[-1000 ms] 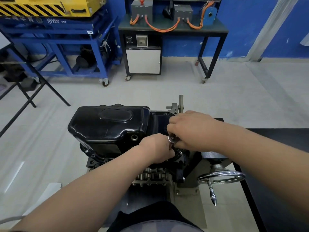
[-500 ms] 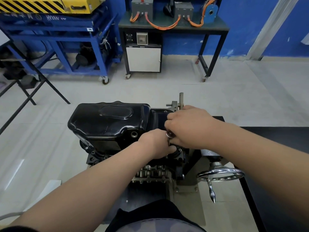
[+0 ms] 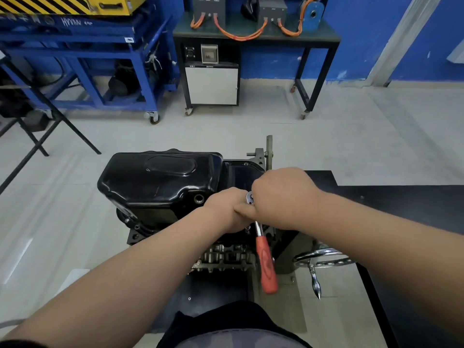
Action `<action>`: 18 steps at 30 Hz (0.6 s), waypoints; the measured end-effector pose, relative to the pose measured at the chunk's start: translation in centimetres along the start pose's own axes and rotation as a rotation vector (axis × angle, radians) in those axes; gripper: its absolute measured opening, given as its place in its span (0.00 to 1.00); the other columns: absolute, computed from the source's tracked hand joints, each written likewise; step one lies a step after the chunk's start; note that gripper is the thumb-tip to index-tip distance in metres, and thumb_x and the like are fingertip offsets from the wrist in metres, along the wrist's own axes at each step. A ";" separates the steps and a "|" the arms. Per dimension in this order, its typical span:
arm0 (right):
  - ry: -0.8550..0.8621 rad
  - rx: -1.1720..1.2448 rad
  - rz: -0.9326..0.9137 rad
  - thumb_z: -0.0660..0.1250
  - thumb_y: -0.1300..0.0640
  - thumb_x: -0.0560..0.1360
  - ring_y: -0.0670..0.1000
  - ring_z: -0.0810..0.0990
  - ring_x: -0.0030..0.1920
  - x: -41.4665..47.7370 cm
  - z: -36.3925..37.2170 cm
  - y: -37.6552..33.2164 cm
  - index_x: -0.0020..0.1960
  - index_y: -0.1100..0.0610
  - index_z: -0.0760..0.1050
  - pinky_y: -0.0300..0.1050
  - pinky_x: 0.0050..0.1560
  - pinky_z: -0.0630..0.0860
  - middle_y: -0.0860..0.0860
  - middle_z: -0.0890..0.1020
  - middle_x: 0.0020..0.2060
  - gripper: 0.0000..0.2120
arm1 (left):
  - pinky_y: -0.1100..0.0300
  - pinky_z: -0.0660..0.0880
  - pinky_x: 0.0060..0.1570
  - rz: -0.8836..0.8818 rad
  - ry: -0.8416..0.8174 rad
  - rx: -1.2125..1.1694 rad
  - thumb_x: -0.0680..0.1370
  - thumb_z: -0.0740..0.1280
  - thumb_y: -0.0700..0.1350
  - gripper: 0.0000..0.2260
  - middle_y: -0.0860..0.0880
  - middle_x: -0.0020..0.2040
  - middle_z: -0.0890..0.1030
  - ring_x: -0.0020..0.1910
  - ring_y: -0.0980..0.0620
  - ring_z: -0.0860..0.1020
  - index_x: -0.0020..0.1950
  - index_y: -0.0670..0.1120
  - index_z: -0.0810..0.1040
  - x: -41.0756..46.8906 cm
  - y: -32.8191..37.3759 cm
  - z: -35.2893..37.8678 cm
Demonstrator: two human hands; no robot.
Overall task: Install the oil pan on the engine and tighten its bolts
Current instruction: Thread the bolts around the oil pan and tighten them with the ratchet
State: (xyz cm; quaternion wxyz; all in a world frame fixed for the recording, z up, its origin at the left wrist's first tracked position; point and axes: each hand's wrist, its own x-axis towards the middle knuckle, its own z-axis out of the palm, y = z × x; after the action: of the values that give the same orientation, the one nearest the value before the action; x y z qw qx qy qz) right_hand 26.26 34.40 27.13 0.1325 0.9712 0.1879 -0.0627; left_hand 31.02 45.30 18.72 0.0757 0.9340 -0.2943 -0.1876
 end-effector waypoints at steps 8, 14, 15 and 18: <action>0.060 -0.082 -0.231 0.64 0.53 0.74 0.53 0.75 0.51 0.5 -0.6 1.7 0.52 0.52 0.72 0.47 0.48 0.69 0.49 0.74 0.49 0.08 | 0.54 0.74 0.38 0.086 0.049 0.056 0.71 0.58 0.50 0.11 0.52 0.33 0.72 0.38 0.46 0.75 0.30 0.51 0.63 0.9 0.3 0.5; -0.021 0.003 0.053 0.55 0.39 0.76 0.49 0.69 0.29 0.5 0.1 1.0 0.35 0.53 0.71 0.41 0.28 0.62 0.48 0.70 0.31 0.20 | 0.59 0.69 0.36 -0.010 -0.005 -0.054 0.74 0.57 0.51 0.09 0.52 0.36 0.75 0.36 0.49 0.73 0.37 0.48 0.71 0.5 -0.1 0.6; -0.003 -0.009 -0.009 0.58 0.43 0.76 0.50 0.72 0.32 0.6 0.2 1.1 0.41 0.54 0.73 0.43 0.30 0.66 0.48 0.73 0.35 0.16 | 0.59 0.69 0.36 -0.030 0.003 -0.058 0.74 0.60 0.51 0.09 0.52 0.34 0.73 0.35 0.50 0.73 0.36 0.49 0.70 0.5 0.0 0.5; 0.054 -0.057 -0.211 0.63 0.54 0.74 0.52 0.75 0.50 0.6 0.4 2.2 0.55 0.54 0.70 0.47 0.43 0.70 0.49 0.73 0.50 0.11 | 0.58 0.70 0.37 0.008 0.016 -0.011 0.71 0.63 0.52 0.07 0.53 0.34 0.71 0.40 0.47 0.75 0.38 0.50 0.69 0.7 0.4 0.8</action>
State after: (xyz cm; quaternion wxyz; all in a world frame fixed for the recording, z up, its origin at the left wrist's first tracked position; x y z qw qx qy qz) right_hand 27.63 32.51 27.14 0.1479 0.9432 0.2941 -0.0446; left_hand 31.06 44.55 17.90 0.0842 0.9339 -0.2962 -0.1815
